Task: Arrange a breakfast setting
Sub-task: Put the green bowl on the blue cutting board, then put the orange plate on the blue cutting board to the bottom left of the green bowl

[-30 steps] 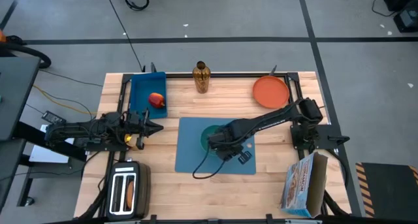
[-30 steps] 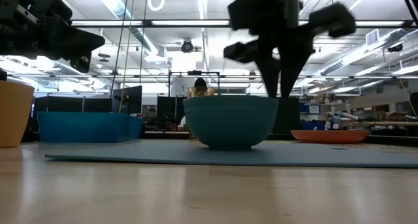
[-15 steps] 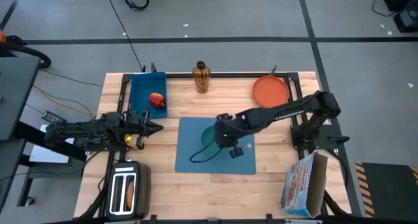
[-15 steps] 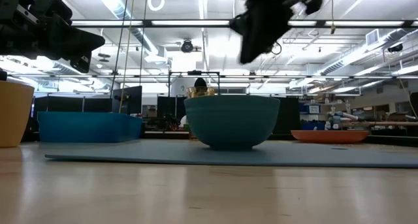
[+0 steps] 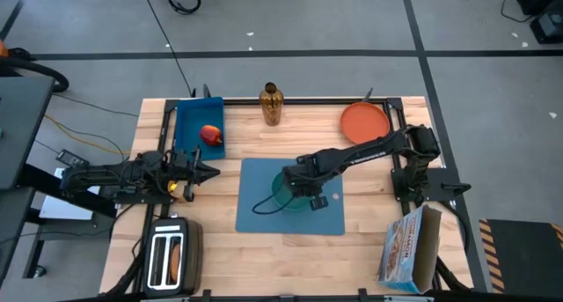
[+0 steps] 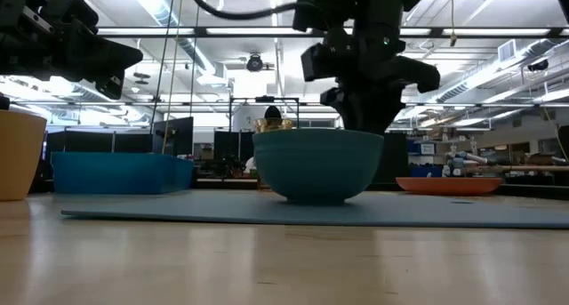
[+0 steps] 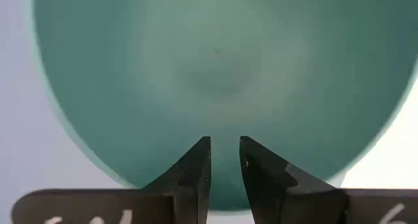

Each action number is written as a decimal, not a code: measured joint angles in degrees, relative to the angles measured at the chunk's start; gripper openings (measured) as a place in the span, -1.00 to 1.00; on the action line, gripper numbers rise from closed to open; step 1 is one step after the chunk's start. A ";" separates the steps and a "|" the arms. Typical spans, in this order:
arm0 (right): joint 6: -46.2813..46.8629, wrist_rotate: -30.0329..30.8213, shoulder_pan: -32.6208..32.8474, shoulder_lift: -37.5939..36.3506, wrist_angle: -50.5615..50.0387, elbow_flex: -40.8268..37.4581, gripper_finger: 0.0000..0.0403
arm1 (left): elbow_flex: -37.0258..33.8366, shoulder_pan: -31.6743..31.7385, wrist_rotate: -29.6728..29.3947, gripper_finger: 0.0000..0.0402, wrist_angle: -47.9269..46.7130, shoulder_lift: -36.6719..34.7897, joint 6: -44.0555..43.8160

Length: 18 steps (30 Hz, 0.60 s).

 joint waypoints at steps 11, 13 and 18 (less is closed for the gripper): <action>2.16 0.69 -1.96 -0.03 -4.67 0.23 -0.56 | -0.01 0.01 0.00 -0.88 0.01 -0.01 0.00; 2.48 2.43 -2.32 -0.27 -6.11 1.30 -0.56 | -0.02 0.02 0.00 -0.88 0.00 -0.01 -0.02; 0.57 7.10 -2.48 -3.34 -8.60 5.70 -0.57 | 0.00 0.01 0.00 -0.88 0.01 0.00 -0.01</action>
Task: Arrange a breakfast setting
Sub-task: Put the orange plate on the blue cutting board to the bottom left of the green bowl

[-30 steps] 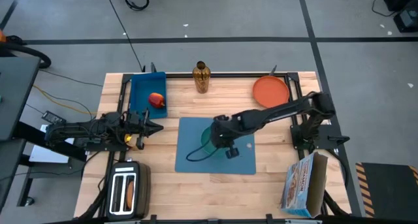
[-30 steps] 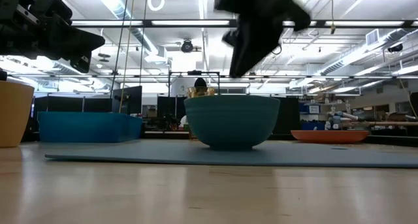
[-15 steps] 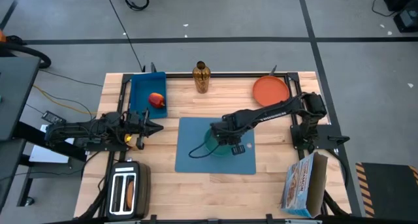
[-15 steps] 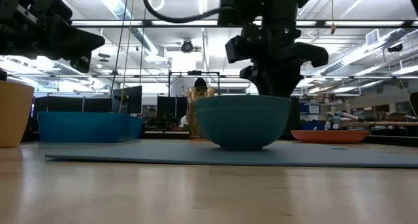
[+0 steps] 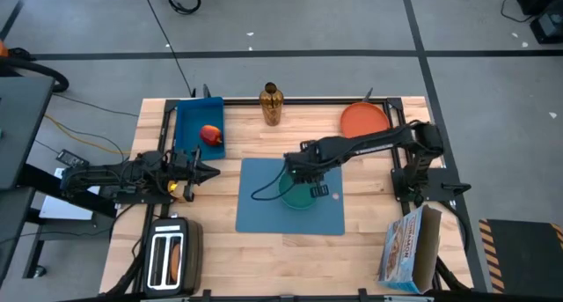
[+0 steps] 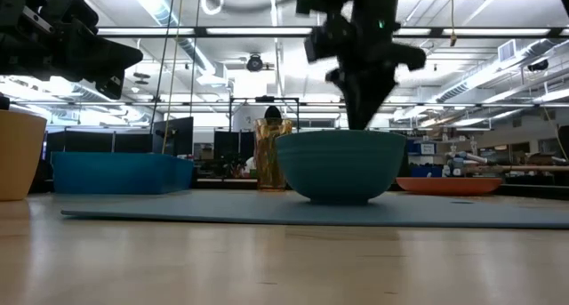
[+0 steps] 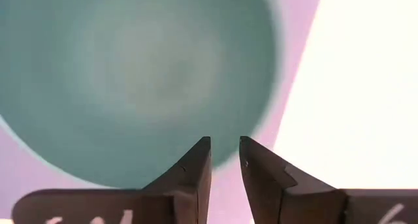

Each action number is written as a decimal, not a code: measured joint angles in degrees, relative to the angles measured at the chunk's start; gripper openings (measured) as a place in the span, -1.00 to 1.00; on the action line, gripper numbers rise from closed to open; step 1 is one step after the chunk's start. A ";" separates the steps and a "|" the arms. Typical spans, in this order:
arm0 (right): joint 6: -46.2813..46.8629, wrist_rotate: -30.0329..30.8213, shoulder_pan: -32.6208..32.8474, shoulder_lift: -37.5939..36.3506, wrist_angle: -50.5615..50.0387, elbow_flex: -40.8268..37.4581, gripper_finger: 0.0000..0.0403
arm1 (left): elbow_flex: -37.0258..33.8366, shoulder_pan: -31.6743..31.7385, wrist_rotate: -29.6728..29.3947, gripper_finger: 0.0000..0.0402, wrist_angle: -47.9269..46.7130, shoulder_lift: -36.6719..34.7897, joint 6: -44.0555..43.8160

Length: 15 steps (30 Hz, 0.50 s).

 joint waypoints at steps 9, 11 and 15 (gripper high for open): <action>15.71 9.58 -5.87 -10.57 0.43 -9.02 -0.57 | -0.01 -0.01 0.00 -0.88 0.00 0.00 -0.01; 20.22 10.71 -7.86 -13.05 0.45 -12.90 -0.57 | -0.01 0.01 0.01 -0.88 0.01 0.00 0.01; 26.87 11.19 -12.48 -17.94 3.60 -21.31 -0.55 | 0.00 0.01 0.00 -0.88 0.01 0.00 -0.01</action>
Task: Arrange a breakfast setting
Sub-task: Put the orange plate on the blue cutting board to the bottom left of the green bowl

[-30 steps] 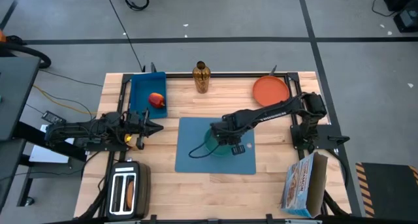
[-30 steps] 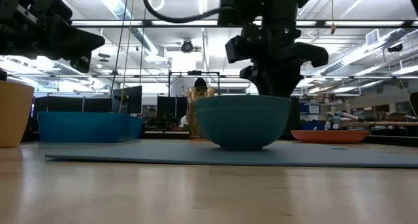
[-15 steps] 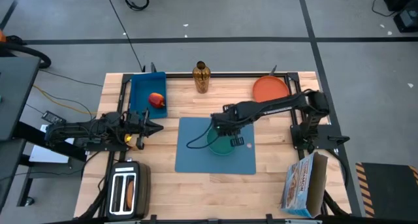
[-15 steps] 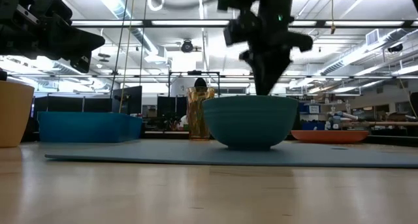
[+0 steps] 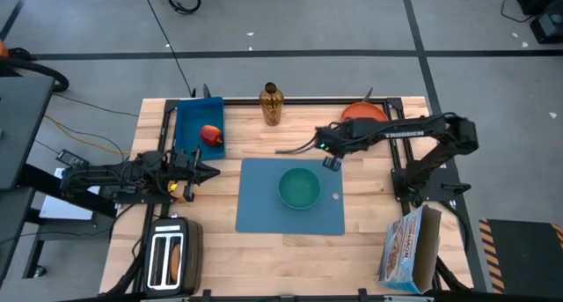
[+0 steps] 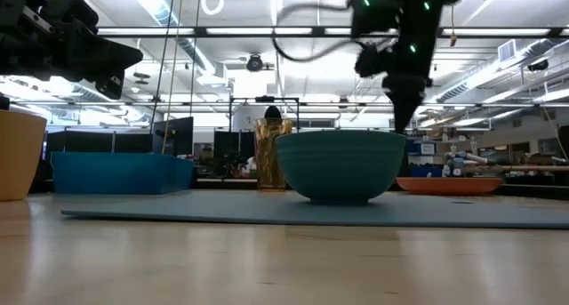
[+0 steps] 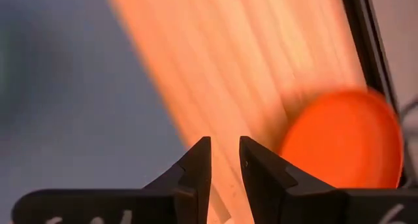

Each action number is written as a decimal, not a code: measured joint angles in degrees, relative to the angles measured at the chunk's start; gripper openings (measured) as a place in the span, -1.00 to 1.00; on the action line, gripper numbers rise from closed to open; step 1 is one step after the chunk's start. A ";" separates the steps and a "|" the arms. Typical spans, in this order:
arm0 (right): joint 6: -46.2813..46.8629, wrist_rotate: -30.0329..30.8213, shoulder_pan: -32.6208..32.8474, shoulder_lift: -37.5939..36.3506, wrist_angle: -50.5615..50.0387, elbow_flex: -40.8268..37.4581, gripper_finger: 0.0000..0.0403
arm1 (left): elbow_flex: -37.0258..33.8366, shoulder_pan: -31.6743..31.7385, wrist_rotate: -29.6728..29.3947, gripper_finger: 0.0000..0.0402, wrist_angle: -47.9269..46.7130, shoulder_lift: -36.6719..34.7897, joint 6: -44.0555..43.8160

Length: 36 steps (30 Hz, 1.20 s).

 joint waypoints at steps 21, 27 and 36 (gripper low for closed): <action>0.98 -2.60 -19.13 5.29 12.87 -10.89 -0.27 | -0.02 -0.02 0.00 -0.88 -0.01 0.00 0.01; 0.79 -3.16 -21.86 7.48 14.70 -10.89 -0.28 | -0.02 -0.02 0.00 -0.88 -0.02 0.00 0.02; 0.98 -4.14 -22.60 9.04 15.75 -10.92 -0.47 | 0.00 0.00 0.00 -0.88 0.00 0.00 0.02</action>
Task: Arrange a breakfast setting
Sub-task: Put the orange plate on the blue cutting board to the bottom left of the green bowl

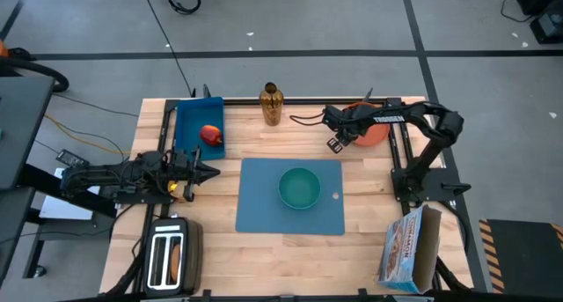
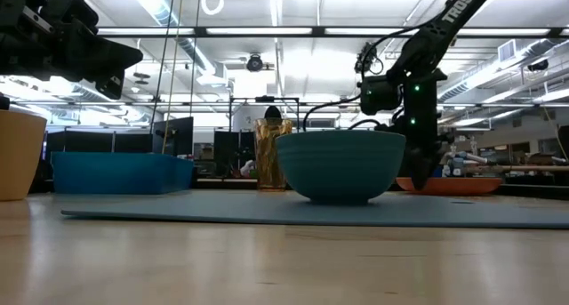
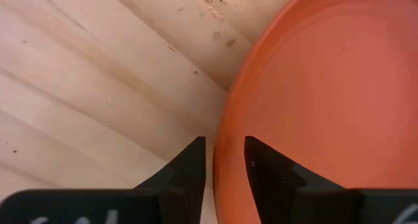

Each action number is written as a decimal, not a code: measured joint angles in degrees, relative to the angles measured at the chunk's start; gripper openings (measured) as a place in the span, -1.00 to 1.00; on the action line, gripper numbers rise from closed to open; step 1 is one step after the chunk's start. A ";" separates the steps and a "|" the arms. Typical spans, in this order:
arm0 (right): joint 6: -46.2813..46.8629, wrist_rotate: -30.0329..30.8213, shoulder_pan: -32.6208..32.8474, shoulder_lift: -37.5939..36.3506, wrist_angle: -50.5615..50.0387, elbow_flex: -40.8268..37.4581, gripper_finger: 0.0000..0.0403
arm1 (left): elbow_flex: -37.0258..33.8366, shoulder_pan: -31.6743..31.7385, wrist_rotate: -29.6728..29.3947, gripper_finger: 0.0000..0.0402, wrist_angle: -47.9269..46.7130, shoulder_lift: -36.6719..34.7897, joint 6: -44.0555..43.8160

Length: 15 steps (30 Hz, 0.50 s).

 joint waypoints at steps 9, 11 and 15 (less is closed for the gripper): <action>1.06 -0.65 0.02 0.02 -0.37 -0.02 -0.81 | 0.00 0.00 0.00 -0.88 0.00 -0.02 0.00; 1.07 -0.60 0.08 -0.51 -0.64 -0.02 -0.87 | 0.00 0.00 0.00 -0.88 0.00 0.00 0.00; 1.07 -0.56 0.52 -2.23 -1.48 -0.02 -0.93 | 0.00 -0.01 -0.01 -0.88 0.08 -0.01 -0.01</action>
